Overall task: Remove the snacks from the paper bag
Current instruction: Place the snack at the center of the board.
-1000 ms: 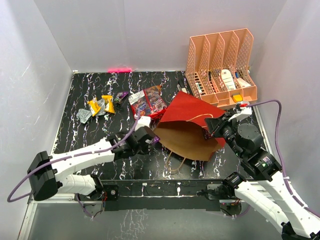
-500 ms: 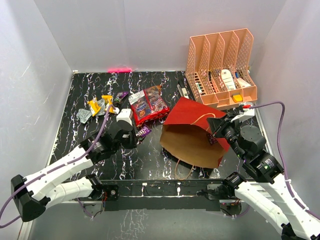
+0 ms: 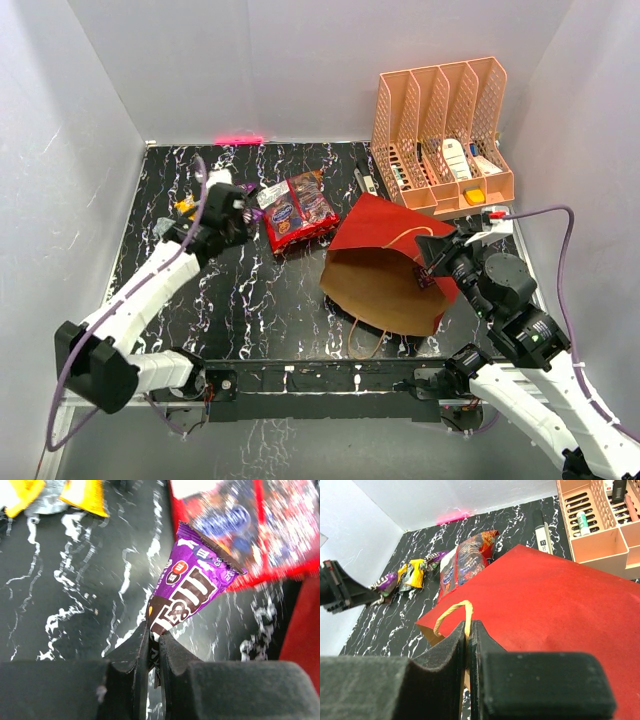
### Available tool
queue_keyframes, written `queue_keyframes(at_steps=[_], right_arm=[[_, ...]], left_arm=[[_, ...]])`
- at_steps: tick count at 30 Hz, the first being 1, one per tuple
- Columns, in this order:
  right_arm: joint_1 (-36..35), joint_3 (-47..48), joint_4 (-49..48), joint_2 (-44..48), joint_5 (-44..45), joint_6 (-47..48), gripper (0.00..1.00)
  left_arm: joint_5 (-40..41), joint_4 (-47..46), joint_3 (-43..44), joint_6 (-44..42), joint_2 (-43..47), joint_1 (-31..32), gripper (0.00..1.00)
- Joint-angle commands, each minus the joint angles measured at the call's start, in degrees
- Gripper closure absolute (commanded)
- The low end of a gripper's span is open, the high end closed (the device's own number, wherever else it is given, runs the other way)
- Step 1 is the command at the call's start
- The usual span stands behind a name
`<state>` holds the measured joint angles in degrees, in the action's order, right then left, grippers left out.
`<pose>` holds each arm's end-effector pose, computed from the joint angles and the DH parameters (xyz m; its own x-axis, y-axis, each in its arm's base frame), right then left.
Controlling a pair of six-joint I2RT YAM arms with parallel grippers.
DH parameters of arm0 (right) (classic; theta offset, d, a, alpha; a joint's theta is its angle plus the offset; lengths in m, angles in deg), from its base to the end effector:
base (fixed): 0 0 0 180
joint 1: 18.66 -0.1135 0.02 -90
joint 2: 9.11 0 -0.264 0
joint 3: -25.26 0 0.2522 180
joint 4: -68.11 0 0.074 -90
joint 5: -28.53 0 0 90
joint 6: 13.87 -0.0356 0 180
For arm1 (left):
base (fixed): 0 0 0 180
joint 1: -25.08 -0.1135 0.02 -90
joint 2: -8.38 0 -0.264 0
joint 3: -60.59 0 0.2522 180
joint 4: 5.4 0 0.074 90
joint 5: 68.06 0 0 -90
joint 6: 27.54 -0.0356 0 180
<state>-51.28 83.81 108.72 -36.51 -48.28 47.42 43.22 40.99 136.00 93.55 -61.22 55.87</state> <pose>0.0959 0.0517 0.3476 -0.2825 0.3745 -0.8832 -0.2276 0.8682 0.4410 0.2302 -0.1221 0.3168 -0.6026 -0.2011 -0.7723 -0.0829 0.9783 -0.1900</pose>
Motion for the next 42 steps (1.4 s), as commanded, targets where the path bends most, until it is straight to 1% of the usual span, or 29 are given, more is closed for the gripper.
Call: queue_keyframes(at_steps=[1,6,10,15,18,21,25,26,27,29,32,36,38,39,42], right_arm=[[-0.2,2.5,-1.7,1.3,0.5,-0.9,0.93],[-0.2,2.8,-0.5,2.0,0.6,-1.1,0.93],[-0.2,3.5,0.3,1.9,0.7,-1.6,0.93],[-0.2,3.5,1.0,2.3,1.1,-2.0,0.93],[-0.2,4.1,1.6,2.3,1.7,-2.0,0.93],[-0.2,4.9,2.5,1.9,2.5,-1.6,0.93],[-0.2,5.3,1.8,0.6,2.6,-1.5,0.93],[-0.2,5.6,1.8,0.2,2.6,-1.5,0.93],[-0.2,5.7,1.7,0.0,2.4,-1.5,0.93],[-0.2,5.7,1.5,-0.2,2.1,-1.3,0.93],[-0.2,5.5,1.4,-0.2,1.6,-1.5,0.93],[-0.2,4.9,1.3,0.9,1.1,-2.2,0.93],[-0.2,4.5,1.2,1.7,0.9,-2.5,0.93],[-0.2,4.5,1.0,2.0,0.9,-2.6,0.93],[-0.2,4.9,1.0,2.3,0.8,-2.7,0.93]], left_arm=[[-8.9,-8.6,1.7,2.0,-3.6,-11.6,1.00],[-11.9,-13.3,8.0,6.1,-13.7,-20.9,1.00],[-11.8,-16.7,13.3,6.0,-22.0,-24.4,1.00],[-15.4,-15.4,20.4,6.5,-32.6,-28.7,1.00],[-17.5,-16.8,21.0,5.5,-35.4,-30.2,1.00],[-21.2,-19.9,18.4,4.5,-35.6,-30.9,1.00],[-22.5,-21.5,16.9,3.9,-36.1,-31.3,1.00],[-23.2,-21.4,16.8,4.0,-36.7,-31.5,0.99],[-23.7,-21.0,17.0,4.3,-37.3,-31.6,0.95],[-24.3,-19.8,17.6,4.6,-38.1,-31.7,0.92],[-23.9,-20.4,16.2,4.5,-37.0,-31.8,0.88],[-22.6,-21.7,14.1,3.8,-33.3,-31.8,0.66],[-22.1,-23.1,12.3,3.0,-30.7,-31.8,0.51],[-21.6,-23.4,11.6,2.9,-29.7,-31.8,0.45],[-21.7,-22.8,11.2,1.7,-26.6,-31.7,0.40]])
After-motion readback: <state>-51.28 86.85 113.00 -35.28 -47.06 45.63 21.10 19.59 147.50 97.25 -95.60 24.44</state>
